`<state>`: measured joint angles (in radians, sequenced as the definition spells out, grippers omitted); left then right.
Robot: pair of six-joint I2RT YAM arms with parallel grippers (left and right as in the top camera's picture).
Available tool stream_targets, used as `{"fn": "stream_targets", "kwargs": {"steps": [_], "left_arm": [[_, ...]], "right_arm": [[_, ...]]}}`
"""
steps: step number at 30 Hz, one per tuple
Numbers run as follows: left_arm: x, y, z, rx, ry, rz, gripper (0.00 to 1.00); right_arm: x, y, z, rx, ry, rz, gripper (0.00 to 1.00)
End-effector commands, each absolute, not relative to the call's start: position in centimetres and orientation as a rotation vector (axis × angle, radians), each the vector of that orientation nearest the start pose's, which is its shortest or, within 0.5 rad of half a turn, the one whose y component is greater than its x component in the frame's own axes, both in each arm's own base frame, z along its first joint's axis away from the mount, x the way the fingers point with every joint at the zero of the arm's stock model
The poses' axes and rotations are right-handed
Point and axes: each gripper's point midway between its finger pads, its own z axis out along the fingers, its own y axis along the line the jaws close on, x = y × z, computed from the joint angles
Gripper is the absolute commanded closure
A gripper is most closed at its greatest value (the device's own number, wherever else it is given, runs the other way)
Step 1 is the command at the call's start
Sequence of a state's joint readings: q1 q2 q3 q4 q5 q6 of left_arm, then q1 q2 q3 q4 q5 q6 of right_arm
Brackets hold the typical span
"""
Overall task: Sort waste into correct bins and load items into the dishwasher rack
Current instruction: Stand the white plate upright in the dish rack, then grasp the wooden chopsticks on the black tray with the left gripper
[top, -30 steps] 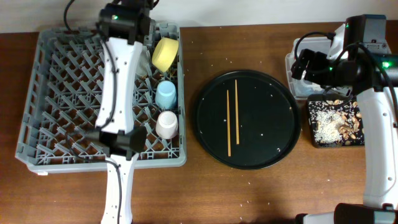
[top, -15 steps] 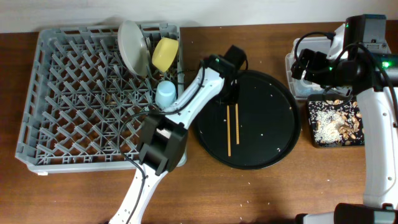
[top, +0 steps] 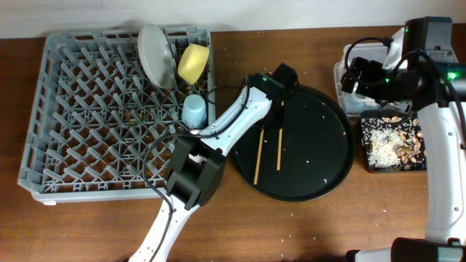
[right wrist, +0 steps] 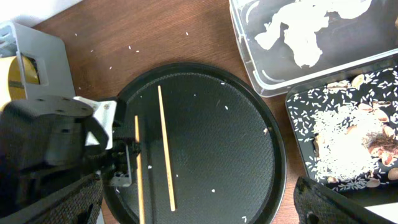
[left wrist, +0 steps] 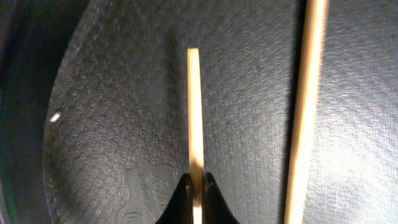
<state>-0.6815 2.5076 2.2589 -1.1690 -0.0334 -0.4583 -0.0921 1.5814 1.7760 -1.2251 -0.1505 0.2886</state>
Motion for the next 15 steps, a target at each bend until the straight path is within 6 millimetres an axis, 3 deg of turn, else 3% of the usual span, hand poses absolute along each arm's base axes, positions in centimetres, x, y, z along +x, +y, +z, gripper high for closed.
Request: {"fn": "stream_targets", "kwargs": {"steps": [1, 2, 4, 6, 7, 8, 11, 13, 15], "left_arm": [[42.9, -30.7, 14.7, 0.413, 2.800, -0.187, 0.99], [42.9, -28.6, 18.3, 0.398, 2.770, -0.183, 0.99], [42.7, -22.8, 22.7, 0.287, 2.744, -0.015, 0.99], [41.9, -15.5, 25.0, 0.156, 2.766, 0.190, 0.99], [42.3, -13.7, 25.1, 0.111, 2.775, 0.190, 0.99], [43.0, -10.9, 24.9, 0.062, 2.787, 0.228, 0.99], [43.7, -6.3, 22.0, 0.032, 2.873, 0.302, 0.99], [45.6, -4.2, 17.4, 0.029, 2.902, 0.327, 0.99], [46.7, -3.9, 13.4, 0.060, 2.902, 0.323, 0.99]], "right_arm": [[37.7, -1.2, 27.3, 0.460, 2.568, 0.261, 0.02], [37.7, -1.2, 27.3, 0.460, 2.568, 0.261, 0.01], [37.7, -1.2, 27.3, 0.460, 2.568, 0.261, 0.02], [37.7, -1.2, 27.3, 0.460, 2.568, 0.261, 0.02], [37.7, -1.2, 27.3, 0.460, 2.568, 0.261, 0.02], [37.7, -1.2, 27.3, 0.460, 2.568, 0.261, 0.02], [37.7, -1.2, 27.3, 0.460, 2.568, 0.261, 0.01], [37.7, -1.2, 27.3, 0.460, 2.568, 0.261, 0.01], [37.7, -1.2, 27.3, 0.460, 2.568, 0.261, 0.01]]}}
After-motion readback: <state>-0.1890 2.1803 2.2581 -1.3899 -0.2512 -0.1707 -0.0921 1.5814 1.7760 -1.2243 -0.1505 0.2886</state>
